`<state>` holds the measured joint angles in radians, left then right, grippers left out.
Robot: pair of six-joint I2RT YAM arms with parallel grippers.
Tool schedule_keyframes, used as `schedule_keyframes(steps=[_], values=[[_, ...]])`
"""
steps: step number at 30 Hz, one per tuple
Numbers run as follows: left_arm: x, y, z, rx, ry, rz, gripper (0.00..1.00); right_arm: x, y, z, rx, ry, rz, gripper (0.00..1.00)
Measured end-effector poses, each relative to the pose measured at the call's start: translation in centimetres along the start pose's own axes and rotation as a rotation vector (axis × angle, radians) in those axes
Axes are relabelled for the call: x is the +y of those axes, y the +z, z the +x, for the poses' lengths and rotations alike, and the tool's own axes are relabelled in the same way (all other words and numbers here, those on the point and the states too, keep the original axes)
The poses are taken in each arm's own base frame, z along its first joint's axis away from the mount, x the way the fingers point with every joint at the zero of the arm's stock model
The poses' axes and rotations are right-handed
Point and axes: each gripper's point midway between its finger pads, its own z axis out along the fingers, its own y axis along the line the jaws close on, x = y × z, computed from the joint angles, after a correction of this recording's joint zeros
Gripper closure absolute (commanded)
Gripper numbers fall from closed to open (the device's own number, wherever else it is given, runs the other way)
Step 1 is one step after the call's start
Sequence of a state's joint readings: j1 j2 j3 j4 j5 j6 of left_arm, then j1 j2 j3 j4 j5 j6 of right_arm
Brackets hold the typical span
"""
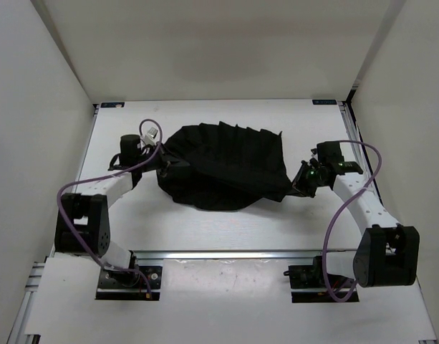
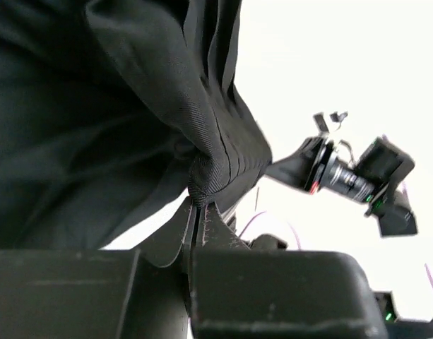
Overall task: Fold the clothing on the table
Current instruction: Flatten the skirt out
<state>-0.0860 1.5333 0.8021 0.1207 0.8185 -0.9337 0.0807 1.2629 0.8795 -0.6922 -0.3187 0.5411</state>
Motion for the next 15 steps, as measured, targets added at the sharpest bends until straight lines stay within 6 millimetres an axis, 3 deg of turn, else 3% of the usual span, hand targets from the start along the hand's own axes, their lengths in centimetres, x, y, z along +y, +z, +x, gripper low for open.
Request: schedule_keyframes(steps=[2, 4, 7, 11, 13, 15], values=[[0.2, -1.2, 0.7, 0.01, 0.02, -0.015, 1.0, 0.5, 0.0, 0.1, 0.005, -0.016, -0.014, 0.99], [1.8, -2.2, 2.4, 0.032, 0.01, -0.053, 1.0, 0.5, 0.0, 0.9, 0.03, -0.023, -0.006, 1.0], [5.5, -3.4, 6.7, 0.106, -0.043, -0.161, 1.0, 0.3, -0.3, 3.0, 0.094, -0.044, 0.028, 1.0], [8.5, -5.2, 12.2, 0.221, -0.058, -0.303, 1.0, 0.3, -1.3, 7.0, 0.197, -0.078, 0.032, 0.99], [9.1, -5.9, 13.6, 0.255, -0.058, -0.34, 1.0, -0.1, -1.4, 8.8, 0.254, -0.076, 0.033, 1.0], [10.0, -6.2, 13.5, 0.251, -0.069, -0.378, 1.0, -0.6, -1.2, 9.6, 0.296, -0.06, 0.042, 1.0]])
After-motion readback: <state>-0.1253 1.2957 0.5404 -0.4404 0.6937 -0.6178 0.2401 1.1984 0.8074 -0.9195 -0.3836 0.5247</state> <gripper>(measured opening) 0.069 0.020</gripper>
